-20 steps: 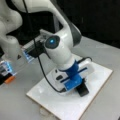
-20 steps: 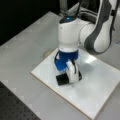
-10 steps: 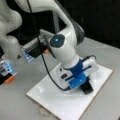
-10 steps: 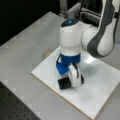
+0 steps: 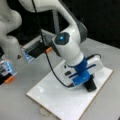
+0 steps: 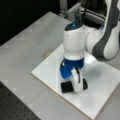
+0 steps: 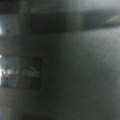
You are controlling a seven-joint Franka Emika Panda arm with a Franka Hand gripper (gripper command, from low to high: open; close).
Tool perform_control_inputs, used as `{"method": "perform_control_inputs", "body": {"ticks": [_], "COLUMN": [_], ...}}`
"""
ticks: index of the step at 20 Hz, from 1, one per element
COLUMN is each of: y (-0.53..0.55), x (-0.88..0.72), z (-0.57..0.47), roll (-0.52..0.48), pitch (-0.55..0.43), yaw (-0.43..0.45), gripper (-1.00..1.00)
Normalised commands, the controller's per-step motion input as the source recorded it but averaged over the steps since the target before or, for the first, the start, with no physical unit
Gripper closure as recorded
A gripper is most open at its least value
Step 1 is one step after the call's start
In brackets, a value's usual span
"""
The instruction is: Erasing curve lines
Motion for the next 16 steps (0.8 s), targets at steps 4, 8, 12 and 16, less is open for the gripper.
{"method": "perform_control_inputs", "body": {"ticks": [4,8,12,16], "y": [0.06,-0.21,-0.35,-0.17], "x": [0.12,-0.16,-0.22,-0.01], "z": [-0.20,0.15,0.38,0.37], "roll": [-0.184,-0.314,-0.377,-0.380], "pitch": [0.241,0.348,0.349,0.366], "yaw": [-0.082,0.121,0.263,0.341], "gripper": [1.00,1.00,1.00,1.00]}}
